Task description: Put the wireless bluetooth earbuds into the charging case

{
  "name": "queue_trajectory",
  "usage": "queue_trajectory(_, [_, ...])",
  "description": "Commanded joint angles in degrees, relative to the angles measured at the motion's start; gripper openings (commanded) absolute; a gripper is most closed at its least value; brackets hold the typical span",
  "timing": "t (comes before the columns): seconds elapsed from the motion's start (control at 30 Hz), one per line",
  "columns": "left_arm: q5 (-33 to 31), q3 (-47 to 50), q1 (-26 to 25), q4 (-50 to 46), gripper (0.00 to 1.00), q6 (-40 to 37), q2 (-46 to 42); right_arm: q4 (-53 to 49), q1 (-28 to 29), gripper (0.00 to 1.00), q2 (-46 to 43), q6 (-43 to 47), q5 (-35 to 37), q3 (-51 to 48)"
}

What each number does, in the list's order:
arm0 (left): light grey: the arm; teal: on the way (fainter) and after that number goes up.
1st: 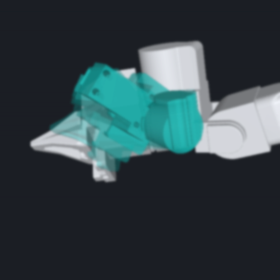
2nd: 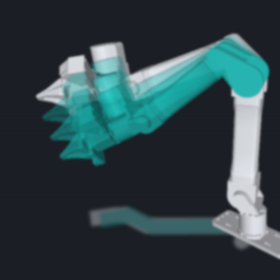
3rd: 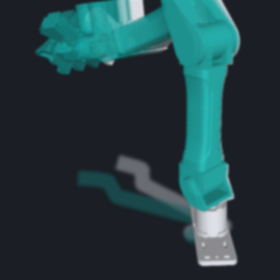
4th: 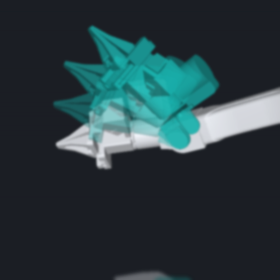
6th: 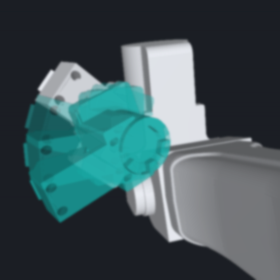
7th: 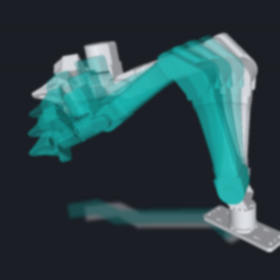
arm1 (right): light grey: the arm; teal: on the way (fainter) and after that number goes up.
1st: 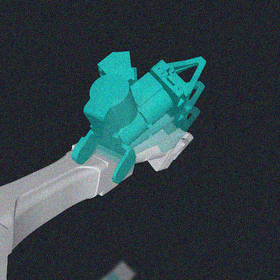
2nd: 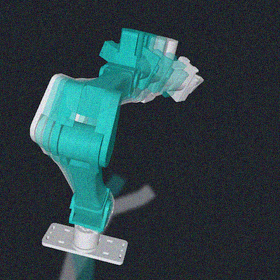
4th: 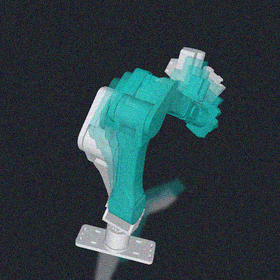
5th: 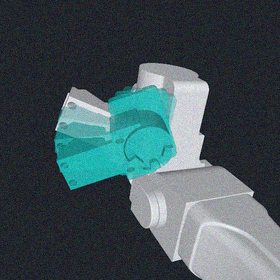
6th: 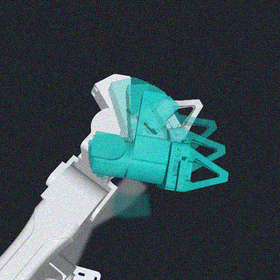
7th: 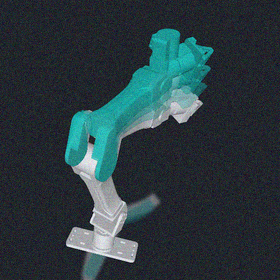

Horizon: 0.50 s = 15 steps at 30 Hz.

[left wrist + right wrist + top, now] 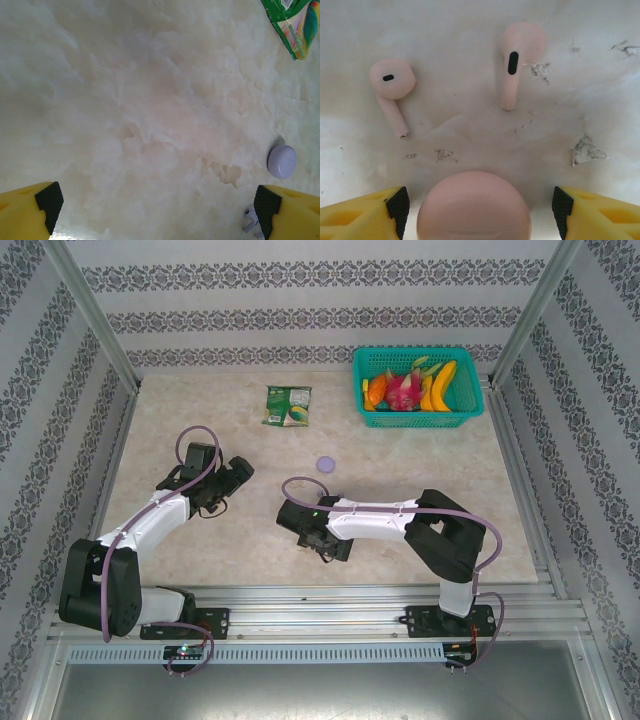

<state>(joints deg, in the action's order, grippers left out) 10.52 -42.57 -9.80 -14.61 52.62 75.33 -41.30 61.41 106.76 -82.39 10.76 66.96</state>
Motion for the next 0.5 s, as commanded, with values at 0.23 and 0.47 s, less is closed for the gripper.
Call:
queue_trajectory(0.23, [0.1,-1.1,-1.2,0.4,1.00,0.6,-0.1,0.6,0.8,0.74,1.5,-1.0,-0.7,-0.9])
queue_trajectory(0.47, [0.0,-1.1,-1.3,0.1,1.00,0.5,-0.3,0.8,0.8,0.71,1.4,-1.1,-1.1,-0.9])
